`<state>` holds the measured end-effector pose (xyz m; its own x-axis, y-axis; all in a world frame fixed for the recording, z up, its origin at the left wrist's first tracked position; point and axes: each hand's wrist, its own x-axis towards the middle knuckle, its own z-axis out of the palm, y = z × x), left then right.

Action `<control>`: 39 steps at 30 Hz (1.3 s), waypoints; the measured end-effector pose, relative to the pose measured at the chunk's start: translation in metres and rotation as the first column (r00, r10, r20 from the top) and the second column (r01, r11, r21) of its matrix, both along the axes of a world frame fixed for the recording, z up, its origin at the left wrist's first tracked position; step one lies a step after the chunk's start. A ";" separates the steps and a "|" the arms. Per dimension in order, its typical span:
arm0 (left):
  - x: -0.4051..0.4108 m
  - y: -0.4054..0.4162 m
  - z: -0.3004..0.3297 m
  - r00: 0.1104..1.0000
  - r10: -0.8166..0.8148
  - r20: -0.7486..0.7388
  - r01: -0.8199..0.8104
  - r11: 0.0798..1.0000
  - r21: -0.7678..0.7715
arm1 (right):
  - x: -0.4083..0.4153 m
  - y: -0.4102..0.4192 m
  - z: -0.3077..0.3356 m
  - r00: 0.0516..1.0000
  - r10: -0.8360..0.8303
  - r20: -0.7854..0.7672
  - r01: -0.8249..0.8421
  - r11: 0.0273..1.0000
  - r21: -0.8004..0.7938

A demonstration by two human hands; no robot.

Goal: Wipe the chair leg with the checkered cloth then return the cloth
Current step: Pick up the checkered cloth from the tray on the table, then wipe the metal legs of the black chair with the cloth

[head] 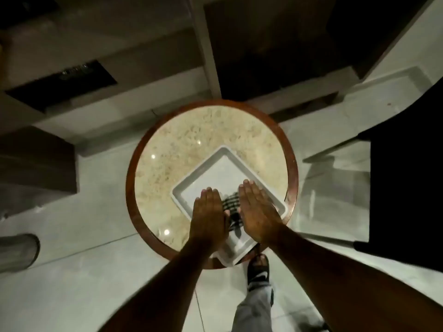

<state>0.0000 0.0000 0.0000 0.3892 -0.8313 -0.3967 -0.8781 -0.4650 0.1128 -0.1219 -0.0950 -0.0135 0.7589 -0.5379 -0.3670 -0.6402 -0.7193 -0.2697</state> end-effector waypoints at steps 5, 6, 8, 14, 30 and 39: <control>-0.014 0.005 -0.043 0.908 0.400 -0.126 -0.391 0.916 0.094 | -0.003 0.014 -0.048 0.984 -0.088 -0.156 0.108 0.987 0.121; -0.018 -0.001 -0.045 0.857 0.489 -0.163 -0.478 0.872 0.100 | 0.000 0.014 -0.053 0.979 -0.099 -0.179 0.126 0.982 0.142; -0.017 -0.015 -0.052 0.665 0.691 -0.283 -0.682 0.716 0.147 | 0.008 0.012 -0.058 0.971 -0.163 -0.177 0.194 0.966 0.172; -0.015 -0.034 -0.045 0.030 0.731 -0.682 -0.904 0.311 0.294 | 0.003 0.004 -0.051 0.960 -0.282 0.001 0.270 0.920 0.283; -0.304 -0.062 0.119 0.391 0.361 -0.847 -0.343 0.911 0.231 | -0.297 0.065 0.059 0.066 -0.941 0.333 0.329 0.335 0.883; -0.607 -0.090 0.078 0.507 0.263 -0.821 0.042 0.944 0.328 | -0.571 0.131 0.028 0.317 -0.875 0.366 0.873 0.420 0.248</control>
